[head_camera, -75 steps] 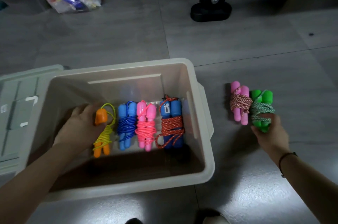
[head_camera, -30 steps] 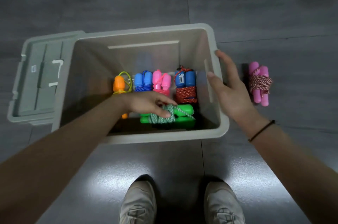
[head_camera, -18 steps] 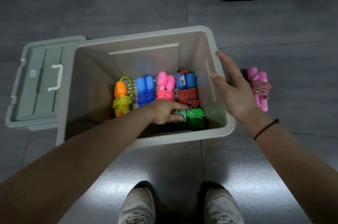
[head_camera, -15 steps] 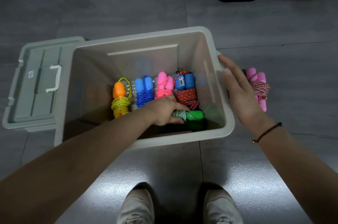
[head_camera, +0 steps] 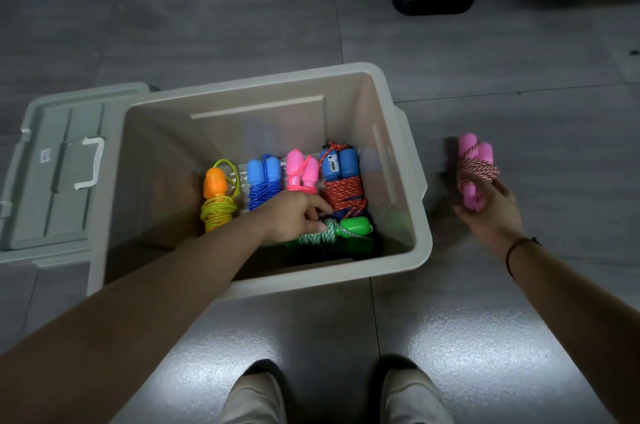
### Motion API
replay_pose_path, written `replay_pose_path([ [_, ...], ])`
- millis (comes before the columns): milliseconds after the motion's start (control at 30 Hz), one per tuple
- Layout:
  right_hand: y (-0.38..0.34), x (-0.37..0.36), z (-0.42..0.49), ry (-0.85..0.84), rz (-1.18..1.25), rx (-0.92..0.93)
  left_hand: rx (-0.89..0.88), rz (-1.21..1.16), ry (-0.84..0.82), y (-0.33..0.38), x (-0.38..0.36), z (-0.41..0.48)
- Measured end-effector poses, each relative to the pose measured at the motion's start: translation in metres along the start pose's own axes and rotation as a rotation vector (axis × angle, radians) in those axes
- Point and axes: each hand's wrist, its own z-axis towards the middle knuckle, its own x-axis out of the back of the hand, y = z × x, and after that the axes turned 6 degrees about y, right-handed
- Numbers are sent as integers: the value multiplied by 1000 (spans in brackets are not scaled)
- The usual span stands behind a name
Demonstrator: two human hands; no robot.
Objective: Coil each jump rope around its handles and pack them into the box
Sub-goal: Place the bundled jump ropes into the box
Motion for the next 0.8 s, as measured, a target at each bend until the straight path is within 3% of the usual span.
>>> replay_pose_path([
  [100,2,1,5,8,-59,-14,54,-148,-5,-5,1,3],
  [167,1,1,7,-7,57,-103,96,-271,-10,-6,1,4],
  [300,-24,16,7,-61,911,-456,170,-416,-20,-10,6,4],
  [367,-48,33,-1,-87,1136,-438,145,-417,10,-11,10,1],
  [433,-81,51,-21,-86,1147,-243,84,-459,102,0,20,-6],
  [500,-113,61,-40,-77,1048,81,23,-675,160,22,36,-14],
  [633,-166,62,-69,-181,577,646,-174,-1210,-7,60,77,-26],
  [733,-179,46,-74,-226,183,891,-154,-1296,176,73,90,-27],
  [800,-179,34,-76,-145,-13,991,-105,-1253,285,66,95,-28],
])
